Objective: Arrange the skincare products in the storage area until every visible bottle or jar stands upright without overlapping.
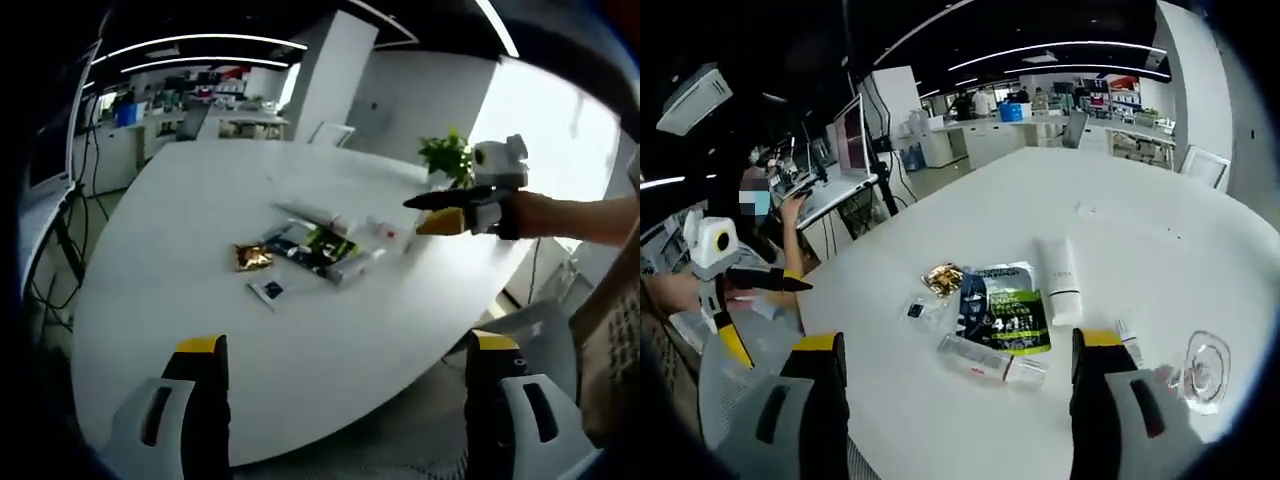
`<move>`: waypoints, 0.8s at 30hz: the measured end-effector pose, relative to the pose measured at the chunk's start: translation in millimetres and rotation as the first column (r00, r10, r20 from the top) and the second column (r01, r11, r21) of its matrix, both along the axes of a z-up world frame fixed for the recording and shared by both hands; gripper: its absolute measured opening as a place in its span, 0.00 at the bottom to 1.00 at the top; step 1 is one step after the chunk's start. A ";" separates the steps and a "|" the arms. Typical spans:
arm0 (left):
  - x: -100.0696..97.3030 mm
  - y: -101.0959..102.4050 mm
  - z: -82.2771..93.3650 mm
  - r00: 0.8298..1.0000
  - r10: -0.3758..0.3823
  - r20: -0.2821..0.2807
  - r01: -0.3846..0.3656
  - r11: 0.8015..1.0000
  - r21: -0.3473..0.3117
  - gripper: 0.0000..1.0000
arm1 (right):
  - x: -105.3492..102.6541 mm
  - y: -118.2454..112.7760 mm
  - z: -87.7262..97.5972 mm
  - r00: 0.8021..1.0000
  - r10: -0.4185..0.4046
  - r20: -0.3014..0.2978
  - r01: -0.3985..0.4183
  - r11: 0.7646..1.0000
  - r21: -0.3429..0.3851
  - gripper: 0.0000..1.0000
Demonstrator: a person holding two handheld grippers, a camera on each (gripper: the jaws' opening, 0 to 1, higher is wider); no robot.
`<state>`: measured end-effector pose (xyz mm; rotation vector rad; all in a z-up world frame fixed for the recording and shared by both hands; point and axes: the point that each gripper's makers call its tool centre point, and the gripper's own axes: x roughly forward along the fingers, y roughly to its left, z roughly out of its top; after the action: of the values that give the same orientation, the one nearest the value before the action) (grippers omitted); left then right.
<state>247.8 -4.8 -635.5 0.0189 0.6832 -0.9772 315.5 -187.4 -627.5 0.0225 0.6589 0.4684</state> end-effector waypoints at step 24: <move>9.5 4.9 2.5 0.999 0.051 -0.011 -0.052 0.998 -0.047 0.96 | 92.8 -26.7 -53.1 0.986 0.035 -0.161 -0.072 0.971 -0.228 0.86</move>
<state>257.3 0.1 -632.9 -0.0451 0.6657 -0.9442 408.3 -214.0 -680.6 -0.1832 0.8675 0.4419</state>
